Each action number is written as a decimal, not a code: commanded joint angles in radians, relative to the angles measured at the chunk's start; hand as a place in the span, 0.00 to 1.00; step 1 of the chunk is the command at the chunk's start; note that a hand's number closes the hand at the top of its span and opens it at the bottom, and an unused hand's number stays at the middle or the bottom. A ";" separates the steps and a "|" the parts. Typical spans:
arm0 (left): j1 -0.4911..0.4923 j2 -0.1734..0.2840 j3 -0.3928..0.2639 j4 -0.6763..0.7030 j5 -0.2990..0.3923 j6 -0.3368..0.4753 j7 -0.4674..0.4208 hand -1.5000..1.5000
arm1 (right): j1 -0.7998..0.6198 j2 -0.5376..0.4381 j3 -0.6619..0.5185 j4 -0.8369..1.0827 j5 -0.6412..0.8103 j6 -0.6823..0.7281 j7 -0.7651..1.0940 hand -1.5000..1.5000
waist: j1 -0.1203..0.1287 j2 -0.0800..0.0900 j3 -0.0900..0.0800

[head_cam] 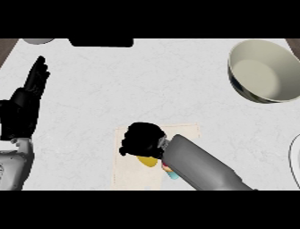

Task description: Pick the lemon from the placemat and place it in the bowl

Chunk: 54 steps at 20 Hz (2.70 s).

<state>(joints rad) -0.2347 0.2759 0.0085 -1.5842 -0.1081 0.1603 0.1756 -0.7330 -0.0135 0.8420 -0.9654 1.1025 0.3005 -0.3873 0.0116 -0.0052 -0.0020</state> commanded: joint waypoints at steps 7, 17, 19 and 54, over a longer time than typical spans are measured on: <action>0.029 -0.049 0.002 0.044 -0.038 0.005 -0.076 0.50 | 0.001 0.013 -0.012 0.104 0.017 -0.127 -0.118 1.00 | -0.006 0.006 0.002; 0.000 -0.039 0.015 -0.001 -0.032 -0.018 -0.011 0.50 | 0.032 0.013 -0.308 0.091 -0.140 -0.130 0.210 1.00 | -0.008 0.016 0.002; 0.009 -0.019 0.038 -0.018 -0.034 -0.009 -0.001 0.50 | 0.055 0.013 -0.432 0.126 -0.181 -0.164 0.363 1.00 | -0.031 0.009 0.004; 0.043 -0.047 0.020 -0.031 -0.046 -0.032 -0.035 0.50 | -0.267 -0.181 -0.804 0.214 -0.129 -1.144 1.268 1.00 | 0.006 0.009 0.002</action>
<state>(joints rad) -0.2444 0.2241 0.0264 -1.5750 -0.1603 0.1405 0.1660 -1.0198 -0.1382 0.0996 -0.7596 1.0066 -0.7524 0.9341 0.0105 0.0030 0.0002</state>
